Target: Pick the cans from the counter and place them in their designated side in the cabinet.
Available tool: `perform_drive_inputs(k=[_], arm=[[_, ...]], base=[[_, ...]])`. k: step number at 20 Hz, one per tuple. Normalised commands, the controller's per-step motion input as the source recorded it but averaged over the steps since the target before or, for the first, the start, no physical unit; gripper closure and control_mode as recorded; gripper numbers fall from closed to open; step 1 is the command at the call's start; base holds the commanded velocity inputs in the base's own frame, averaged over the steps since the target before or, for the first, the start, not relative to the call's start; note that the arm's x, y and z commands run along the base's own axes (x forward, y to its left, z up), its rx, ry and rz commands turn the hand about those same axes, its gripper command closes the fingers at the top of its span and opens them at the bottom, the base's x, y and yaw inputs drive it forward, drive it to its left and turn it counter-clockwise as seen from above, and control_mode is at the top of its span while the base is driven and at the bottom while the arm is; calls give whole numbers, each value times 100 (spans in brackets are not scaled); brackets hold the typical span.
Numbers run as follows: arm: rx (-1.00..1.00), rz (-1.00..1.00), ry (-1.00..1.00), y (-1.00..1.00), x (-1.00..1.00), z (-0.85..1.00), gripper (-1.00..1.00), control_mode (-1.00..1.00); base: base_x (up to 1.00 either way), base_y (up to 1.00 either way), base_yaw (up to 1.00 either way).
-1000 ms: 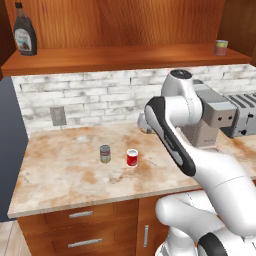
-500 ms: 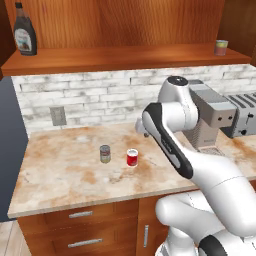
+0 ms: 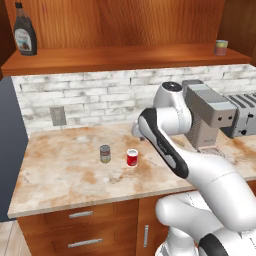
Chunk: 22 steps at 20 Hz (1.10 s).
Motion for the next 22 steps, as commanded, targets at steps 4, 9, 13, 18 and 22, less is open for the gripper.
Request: perform_drive_inputs(k=[4,9,13,18,22], arm=[[0,3,2,5,16,-18,-100,-100],[0,3,3,5,18,-21,-100,-100],[0,3,2,6,16,-21,-100,-100],[0,1,2,3,10,-19,-100,-100],[0,1,2,5,8,-22,-100,-100]], base=[[0,0,0],[0,0,0],[0,0,0],[0,0,0],[0,0,0]])
